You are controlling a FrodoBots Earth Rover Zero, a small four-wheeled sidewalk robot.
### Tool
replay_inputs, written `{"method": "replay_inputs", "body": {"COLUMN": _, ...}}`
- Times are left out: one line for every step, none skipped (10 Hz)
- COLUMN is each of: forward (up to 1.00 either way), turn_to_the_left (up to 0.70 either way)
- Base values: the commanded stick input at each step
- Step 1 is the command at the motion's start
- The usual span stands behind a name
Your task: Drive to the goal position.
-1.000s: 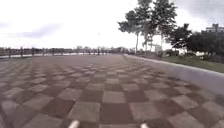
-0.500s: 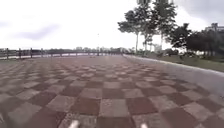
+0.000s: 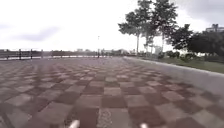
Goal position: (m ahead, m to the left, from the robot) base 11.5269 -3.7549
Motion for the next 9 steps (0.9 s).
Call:
{"method": "replay_inputs", "body": {"forward": 0.70, "turn_to_the_left": 0.01}}
{"method": "replay_inputs", "body": {"forward": 0.70, "turn_to_the_left": 0.02}}
{"method": "replay_inputs", "body": {"forward": 0.70, "turn_to_the_left": 0.02}}
{"method": "replay_inputs", "body": {"forward": 0.70, "turn_to_the_left": 0.02}}
{"method": "replay_inputs", "body": {"forward": 0.70, "turn_to_the_left": 0.01}}
{"method": "replay_inputs", "body": {"forward": 0.70, "turn_to_the_left": 0.01}}
{"method": "replay_inputs", "body": {"forward": 0.70, "turn_to_the_left": 0.01}}
{"method": "replay_inputs", "body": {"forward": 0.70, "turn_to_the_left": 0.00}}
{"method": "replay_inputs", "body": {"forward": 0.70, "turn_to_the_left": 0.01}}
